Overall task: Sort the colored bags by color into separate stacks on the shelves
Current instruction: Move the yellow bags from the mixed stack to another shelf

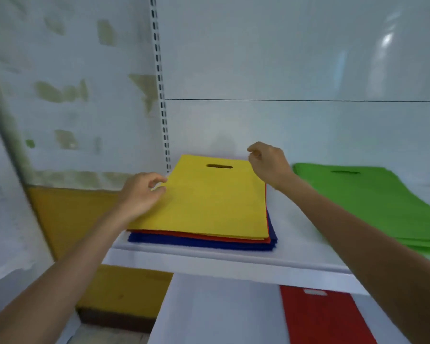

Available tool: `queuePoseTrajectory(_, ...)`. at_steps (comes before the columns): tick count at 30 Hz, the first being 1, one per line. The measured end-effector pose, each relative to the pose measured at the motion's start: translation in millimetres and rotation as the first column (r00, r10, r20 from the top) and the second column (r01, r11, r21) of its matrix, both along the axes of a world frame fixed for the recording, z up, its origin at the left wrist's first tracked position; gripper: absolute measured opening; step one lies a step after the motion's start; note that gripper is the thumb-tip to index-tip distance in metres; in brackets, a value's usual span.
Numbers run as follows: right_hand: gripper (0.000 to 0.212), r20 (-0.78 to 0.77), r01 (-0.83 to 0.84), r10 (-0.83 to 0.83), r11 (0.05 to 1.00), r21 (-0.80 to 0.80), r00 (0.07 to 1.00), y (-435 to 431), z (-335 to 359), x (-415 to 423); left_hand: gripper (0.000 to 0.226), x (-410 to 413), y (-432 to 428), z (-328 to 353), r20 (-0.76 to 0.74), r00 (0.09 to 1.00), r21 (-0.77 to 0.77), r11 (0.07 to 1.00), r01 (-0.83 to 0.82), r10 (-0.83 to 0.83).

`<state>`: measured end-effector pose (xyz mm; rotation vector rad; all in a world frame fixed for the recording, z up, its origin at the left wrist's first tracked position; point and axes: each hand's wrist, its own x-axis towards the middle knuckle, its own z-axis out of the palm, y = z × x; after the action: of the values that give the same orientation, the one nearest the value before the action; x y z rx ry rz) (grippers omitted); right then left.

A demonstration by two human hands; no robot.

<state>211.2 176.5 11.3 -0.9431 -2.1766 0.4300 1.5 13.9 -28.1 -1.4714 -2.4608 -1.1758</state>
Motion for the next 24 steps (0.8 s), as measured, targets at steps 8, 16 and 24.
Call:
queuePoseTrajectory(8, 0.04, 0.132, 0.415, -0.393, 0.866, -0.28, 0.91, -6, -53, -13, 0.041, -38, 30, -24, 0.277, 0.961, -0.094, 0.995, 0.021, 0.006)
queuePoseTrajectory(16, 0.026, -0.139, 0.431, -0.451, 0.89, -0.149, 0.882, -13, -66, -19, 0.02, -39, 25, -30, 0.053, 0.999, 0.264, 0.964, -0.013, -0.001)
queuePoseTrajectory(24, 0.017, -0.208, 0.484, -0.446, 0.852, 0.201, 0.871, -23, -59, -17, 0.017, -35, 17, -27, -0.271, 0.954, 0.311, 0.95, -0.037, 0.126)
